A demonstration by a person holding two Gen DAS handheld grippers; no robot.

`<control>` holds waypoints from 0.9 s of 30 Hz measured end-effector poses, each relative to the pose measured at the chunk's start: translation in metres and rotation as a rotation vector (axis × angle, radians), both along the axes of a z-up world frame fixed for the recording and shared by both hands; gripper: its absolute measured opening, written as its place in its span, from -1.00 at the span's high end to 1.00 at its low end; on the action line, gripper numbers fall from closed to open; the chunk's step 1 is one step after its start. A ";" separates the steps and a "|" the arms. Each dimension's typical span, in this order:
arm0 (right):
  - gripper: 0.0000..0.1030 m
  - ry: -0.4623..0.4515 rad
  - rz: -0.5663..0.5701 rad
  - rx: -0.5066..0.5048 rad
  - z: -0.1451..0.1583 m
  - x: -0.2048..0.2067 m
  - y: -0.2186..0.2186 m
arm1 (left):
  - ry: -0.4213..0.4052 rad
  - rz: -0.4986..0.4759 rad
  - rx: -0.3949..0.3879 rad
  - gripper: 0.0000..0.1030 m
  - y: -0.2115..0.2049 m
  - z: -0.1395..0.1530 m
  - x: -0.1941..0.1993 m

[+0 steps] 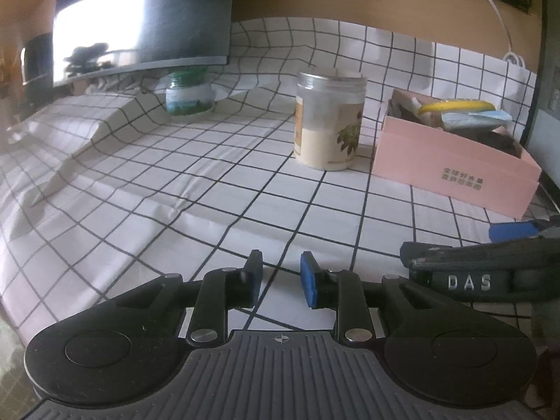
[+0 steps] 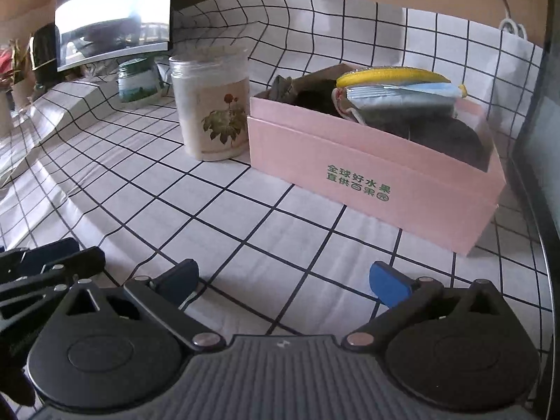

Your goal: Organize soft objects

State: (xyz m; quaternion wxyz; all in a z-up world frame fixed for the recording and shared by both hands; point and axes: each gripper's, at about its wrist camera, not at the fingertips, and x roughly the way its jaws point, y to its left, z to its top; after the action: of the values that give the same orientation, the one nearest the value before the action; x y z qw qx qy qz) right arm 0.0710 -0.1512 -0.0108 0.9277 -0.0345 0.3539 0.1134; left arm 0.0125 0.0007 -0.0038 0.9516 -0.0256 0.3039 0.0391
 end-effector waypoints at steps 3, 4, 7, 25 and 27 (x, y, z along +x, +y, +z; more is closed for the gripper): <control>-1.00 -0.032 0.027 0.013 -0.003 -0.003 -0.002 | 0.001 -0.001 -0.005 0.47 -0.001 0.000 0.003; -1.00 -0.032 0.027 0.011 -0.003 -0.003 -0.002 | 0.002 -0.002 -0.007 0.47 -0.001 0.000 0.003; -1.00 -0.032 0.027 0.013 -0.003 -0.003 -0.003 | 0.002 -0.002 -0.007 0.47 -0.003 0.000 0.004; -1.00 -0.032 0.027 0.012 -0.003 -0.003 -0.002 | 0.001 -0.007 -0.008 0.47 -0.001 -0.001 0.004; -1.00 -0.032 0.027 0.012 -0.003 -0.003 -0.002 | 0.001 -0.007 -0.008 0.47 -0.001 -0.001 0.004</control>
State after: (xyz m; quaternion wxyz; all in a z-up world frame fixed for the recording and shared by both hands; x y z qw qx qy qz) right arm 0.0681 -0.1534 -0.0135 0.9319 -0.0353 0.3378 0.1274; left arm 0.0164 0.0001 -0.0045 0.9514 -0.0284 0.3046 0.0346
